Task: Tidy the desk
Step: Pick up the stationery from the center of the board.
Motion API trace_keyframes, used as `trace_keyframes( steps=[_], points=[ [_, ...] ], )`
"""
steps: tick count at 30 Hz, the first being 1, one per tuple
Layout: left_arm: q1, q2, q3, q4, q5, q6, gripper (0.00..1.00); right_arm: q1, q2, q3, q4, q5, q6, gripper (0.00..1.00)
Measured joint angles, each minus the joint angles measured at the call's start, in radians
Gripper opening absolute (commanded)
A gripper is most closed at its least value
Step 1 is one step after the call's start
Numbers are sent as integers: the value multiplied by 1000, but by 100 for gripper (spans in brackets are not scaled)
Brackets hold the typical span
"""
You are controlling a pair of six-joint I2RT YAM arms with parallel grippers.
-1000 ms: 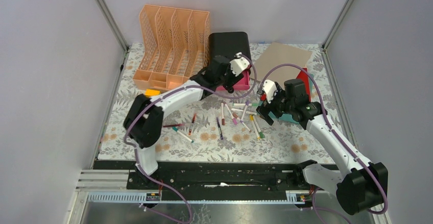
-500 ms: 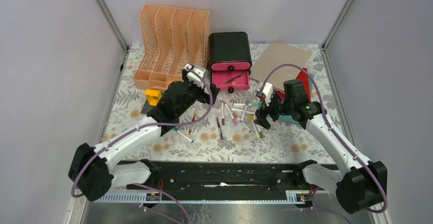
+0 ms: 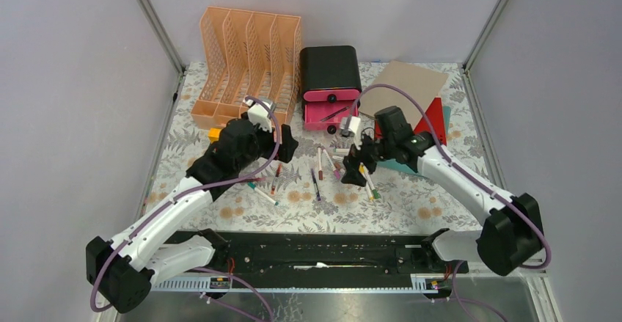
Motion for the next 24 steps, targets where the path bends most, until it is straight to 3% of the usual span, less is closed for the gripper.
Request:
trace_keyframes(
  steps=[11,22,24],
  points=[
    [36,-123,-8,-162,-253,35,99,247,229,86,70,252,194,100],
    [62,-179,-8,-163,-310,39,99,418,479,185,166,624,490,100],
    [71,-179,-8,-163,-308,40,99,435,489,185,168,666,512,95]
  ],
)
